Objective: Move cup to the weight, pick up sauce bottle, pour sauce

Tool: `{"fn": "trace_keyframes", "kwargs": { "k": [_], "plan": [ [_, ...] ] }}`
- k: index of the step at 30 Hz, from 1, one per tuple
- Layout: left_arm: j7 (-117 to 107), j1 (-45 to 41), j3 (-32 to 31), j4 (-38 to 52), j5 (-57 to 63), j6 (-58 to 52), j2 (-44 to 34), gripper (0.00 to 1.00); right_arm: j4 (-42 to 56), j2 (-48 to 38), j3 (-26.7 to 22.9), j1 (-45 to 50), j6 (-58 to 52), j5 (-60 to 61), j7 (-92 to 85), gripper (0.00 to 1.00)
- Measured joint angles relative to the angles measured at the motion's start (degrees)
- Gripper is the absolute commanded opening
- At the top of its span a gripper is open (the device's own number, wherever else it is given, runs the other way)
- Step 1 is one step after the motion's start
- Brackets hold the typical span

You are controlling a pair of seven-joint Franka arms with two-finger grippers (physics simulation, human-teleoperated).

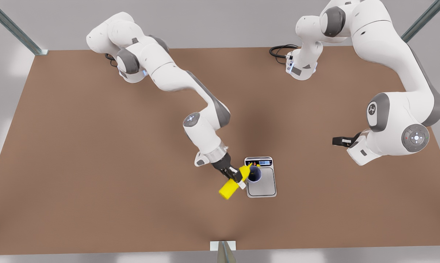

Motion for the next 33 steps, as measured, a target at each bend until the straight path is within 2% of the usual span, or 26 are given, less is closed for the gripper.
{"fn": "trace_keyframes", "kwargs": {
  "k": [1,3,4,6,11,13,14,19,23,27,30,33],
  "plan": [
    [0.00,0.00,0.00,0.00,0.00,0.01,0.00,1.00,-3.17,-2.54,2.71,-1.40,0.06,-0.05,-0.02,0.21],
    [-0.08,0.00,0.00,0.00,0.00,0.01,0.02,1.00,-7.43,-5.76,4.97,-3.39,0.09,0.17,-0.02,0.21],
    [-0.09,0.00,0.00,0.00,0.00,0.01,0.00,1.00,-10.17,-7.99,8.51,-5.62,0.18,0.15,-0.05,0.21],
    [-0.09,0.00,0.00,0.00,0.00,0.01,-0.09,1.00,-16.61,-12.97,12.05,-8.43,0.13,0.53,0.32,0.21],
    [-0.04,0.00,0.00,0.00,0.06,0.10,0.09,1.00,-26.67,-20.14,19.43,-14.88,-0.13,1.54,0.51,0.21],
    [-0.04,0.00,0.00,0.00,0.04,0.18,0.18,1.00,-27.99,-21.60,21.02,-17.30,-0.87,6.00,0.19,0.21],
    [-0.09,0.00,0.00,0.00,0.03,0.18,0.18,1.00,-29.84,-22.92,23.71,-20.02,-1.00,7.90,-0.03,0.21],
    [-0.09,0.00,0.00,0.00,0.07,0.18,0.26,1.00,-34.38,-26.18,30.22,-28.18,-1.77,20.50,-0.03,0.21],
    [-0.09,-0.02,0.05,-0.09,0.15,0.18,0.35,1.00,-34.38,-26.21,30.89,-34.13,-13.18,34.66,-4.93,0.21],
    [-0.09,0.00,0.09,-0.09,0.22,0.18,0.35,1.00,-34.29,-26.03,30.64,-39.37,-27.17,39.77,-4.89,0.21],
    [-0.09,0.00,0.09,-0.09,0.24,0.18,0.35,1.00,-34.34,-24.88,30.37,-41.87,-32.12,43.47,-5.24,0.21],
    [-0.09,0.00,0.09,-0.09,0.26,0.18,0.35,1.00,-35.63,-24.51,30.02,-48.08,-42.15,45.76,-6.27,0.21]
  ]
}}
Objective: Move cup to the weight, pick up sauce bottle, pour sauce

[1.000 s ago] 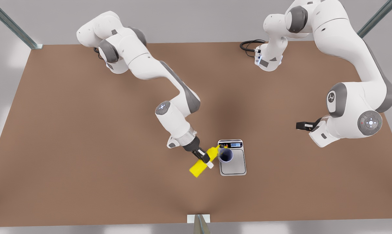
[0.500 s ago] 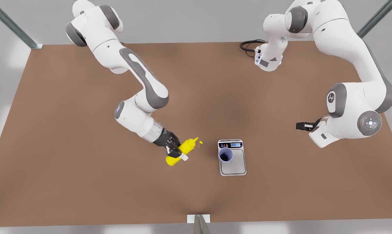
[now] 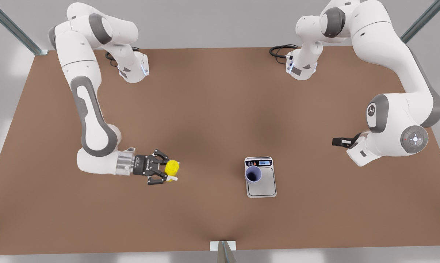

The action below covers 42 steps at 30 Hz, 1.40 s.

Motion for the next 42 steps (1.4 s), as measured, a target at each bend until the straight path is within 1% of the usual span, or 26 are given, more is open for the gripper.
{"fn": "trace_keyframes", "kwargs": {
  "k": [2,5,7,10,11,12,14,17,20,21,23,28,29,30,36,42],
  "plan": [
    [0.00,0.00,0.00,-0.09,0.02,0.01,0.07,1.00,0.11,2.29,-0.07,-2.96,-4.82,1.45,-0.36,0.21],
    [0.00,0.00,0.00,-0.09,0.05,0.01,0.09,1.00,-0.82,4.28,-1.12,-5.04,-8.29,2.40,-0.53,0.21],
    [-0.05,0.00,0.00,-0.09,0.06,0.01,0.09,1.00,-1.09,6.75,-1.12,-8.48,-13.01,2.43,-1.93,0.21],
    [-0.05,0.00,0.00,-0.16,0.08,0.01,0.09,1.00,-7.57,7.54,-1.09,-13.78,-19.44,2.01,-11.10,0.21],
    [-0.01,0.00,0.00,-0.18,0.08,0.01,0.38,1.00,-7.61,9.13,-1.08,-14.96,-20.64,1.85,-13.18,0.21],
    [0.00,0.00,0.00,-0.18,0.08,0.01,0.44,1.00,-7.59,9.75,-1.14,-15.66,-20.74,1.65,-14.81,0.21],
    [0.00,0.00,0.00,-0.18,0.09,0.01,0.57,1.00,-7.41,11.39,-3.79,-15.70,-20.81,0.87,-17.42,0.21],
    [-0.05,0.00,0.00,-0.18,0.08,0.01,0.79,1.00,-7.82,13.20,-5.38,-15.61,-20.99,0.24,-19.86,0.21],
    [0.00,0.00,0.00,-0.18,0.08,0.01,0.79,1.00,-9.37,14.91,-6.44,-15.76,-23.37,-0.81,-23.99,0.21],
    [-0.03,0.00,0.00,-0.18,0.08,0.01,0.79,1.00,-9.08,16.04,-7.88,-15.78,-24.70,-0.78,-26.28,0.21],
    [0.00,0.00,0.00,-0.18,0.08,0.01,0.79,1.00,-8.51,17.97,-8.61,-15.83,-25.76,-0.79,-28.37,0.21],
    [0.00,0.01,0.03,-0.18,0.06,0.01,0.88,1.00,-8.50,19.33,-8.66,-15.77,-25.56,-1.03,-31.38,0.21],
    [0.00,0.01,0.03,-0.18,0.07,0.02,0.88,1.00,-8.50,19.33,-8.61,-15.69,-25.45,-1.04,-30.80,0.47],
    [0.00,0.00,0.08,-0.18,0.07,0.01,0.88,1.00,-8.51,19.33,-8.62,-15.76,-25.33,-0.67,-30.28,1.00],
    [0.00,0.00,0.00,-0.18,0.06,0.01,0.88,1.00,-7.84,19.28,-8.61,-15.68,-24.09,2.21,-29.63,1.00],
    [0.00,0.00,0.00,-0.09,0.03,0.01,0.88,1.00,-7.74,19.26,-8.61,-15.77,-23.89,2.55,-29.64,1.00]
  ]
}}
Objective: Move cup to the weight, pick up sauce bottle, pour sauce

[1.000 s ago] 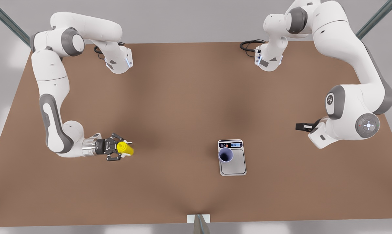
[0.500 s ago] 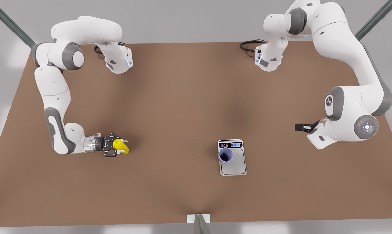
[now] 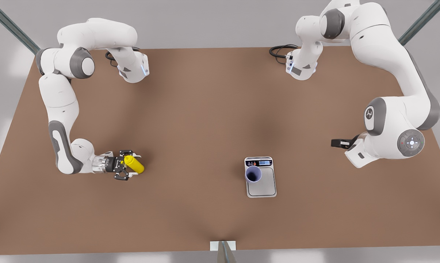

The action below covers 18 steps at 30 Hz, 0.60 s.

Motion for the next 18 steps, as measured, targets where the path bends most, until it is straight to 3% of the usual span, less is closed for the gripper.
{"fn": "trace_keyframes", "kwargs": {
  "k": [9,18],
  "plan": [
    [-0.08,-0.01,0.05,0.00,-0.02,0.00,0.00,1.00,0.00,-0.43,-0.36,-0.07,-0.08,-1.60,0.09,1.00],
    [-0.08,0.00,0.00,0.00,-0.03,0.02,0.00,1.00,2.67,-0.79,-5.47,-0.29,-0.80,-9.06,0.05,1.00]
  ]
}}
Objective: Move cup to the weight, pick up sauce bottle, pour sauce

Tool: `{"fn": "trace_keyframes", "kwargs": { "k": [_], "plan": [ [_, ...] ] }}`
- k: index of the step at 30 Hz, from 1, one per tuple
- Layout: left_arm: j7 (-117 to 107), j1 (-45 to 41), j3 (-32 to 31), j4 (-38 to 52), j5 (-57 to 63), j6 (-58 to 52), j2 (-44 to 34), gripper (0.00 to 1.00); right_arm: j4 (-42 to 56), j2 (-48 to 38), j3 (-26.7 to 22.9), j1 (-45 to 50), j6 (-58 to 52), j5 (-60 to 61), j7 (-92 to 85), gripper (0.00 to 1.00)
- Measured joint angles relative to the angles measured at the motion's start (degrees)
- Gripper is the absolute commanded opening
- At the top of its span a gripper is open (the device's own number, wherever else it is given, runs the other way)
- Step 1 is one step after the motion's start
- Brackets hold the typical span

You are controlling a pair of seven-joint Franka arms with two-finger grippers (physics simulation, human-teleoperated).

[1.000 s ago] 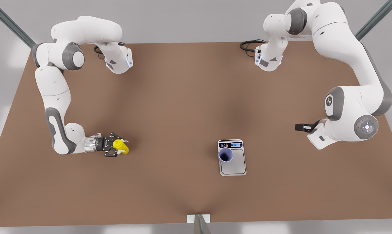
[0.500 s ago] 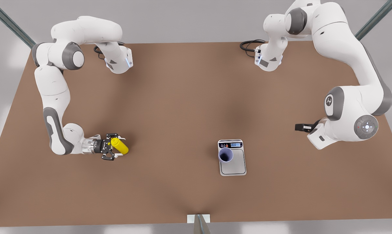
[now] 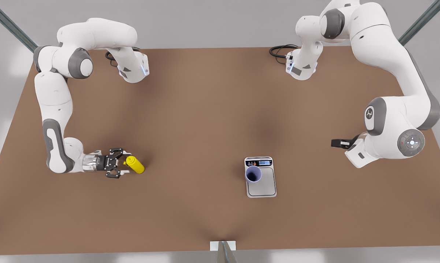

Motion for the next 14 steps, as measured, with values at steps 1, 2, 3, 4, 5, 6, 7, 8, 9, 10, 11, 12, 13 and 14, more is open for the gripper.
{"fn": "trace_keyframes", "kwargs": {
  "k": [1,2,3,4,5,6,7,8,9,10,11,12,13,14],
  "plan": [
    [0.03,0.00,0.00,0.00,0.00,-0.02,-0.05,1.00,0.98,-0.09,-1.15,-0.01,-0.08,-0.20,-0.18,1.00],
    [0.00,0.00,0.00,0.07,0.00,-0.02,-0.02,1.00,3.45,-0.19,-2.38,-0.02,-1.28,-2.34,-0.23,1.00],
    [0.00,0.00,0.00,0.09,0.00,-0.02,-0.08,1.00,6.10,-1.48,-3.60,-0.09,-2.19,-6.41,-0.42,1.00],
    [0.00,0.00,0.00,0.09,0.00,-0.02,-0.09,1.00,10.44,-2.96,-4.76,-0.14,-4.29,-12.73,-0.62,1.00],
    [-0.18,0.02,-0.05,0.38,-0.03,-0.02,-0.12,1.00,18.24,-4.39,-6.15,-0.19,-7.42,-22.88,-0.92,1.00],
    [-0.41,-0.24,-0.41,1.80,-0.13,0.15,-0.02,1.00,22.00,-9.44,-5.73,0.32,-8.14,-33.17,-4.16,1.00],
    [-0.52,-0.57,-0.52,3.39,-0.24,0.24,-0.09,1.00,22.51,-15.95,-5.77,3.23,-8.02,-41.80,-11.94,1.00],
    [-0.53,-0.52,-0.44,3.60,-0.36,0.25,-0.24,1.00,22.80,-22.66,-6.08,9.21,-7.50,-51.74,-16.64,1.00],
    [-0.53,-0.45,-0.36,3.68,-0.43,0.30,-0.40,1.00,23.77,-28.15,-5.58,14.91,-7.65,-60.62,-17.20,1.00],
    [-0.45,-0.53,-0.35,3.89,-0.50,0.21,-0.69,1.00,23.13,-33.12,-4.50,18.85,-8.01,-62.24,-17.11,1.00],
    [-0.44,-0.50,-0.35,4.04,-0.55,0.16,-0.78,1.00,21.29,-36.32,-0.96,18.01,-7.66,-62.53,-17.10,1.00],
    [-0.49,-0.52,-0.35,4.04,-0.58,0.08,-0.82,1.00,20.68,-36.81,0.38,18.43,-7.44,-63.46,-17.18,1.00],
    [-0.47,-0.46,-0.35,4.04,-0.60,0.15,-0.79,1.00,20.73,-36.25,0.60,18.38,-6.42,-63.53,-18.27,1.00],
    [-0.44,-0.52,-0.34,4.04,-0.60,0.24,-0.71,1.00,20.63,-36.06,1.25,18.48,-5.62,-63.54,-19.94,1.00]
  ]
}}
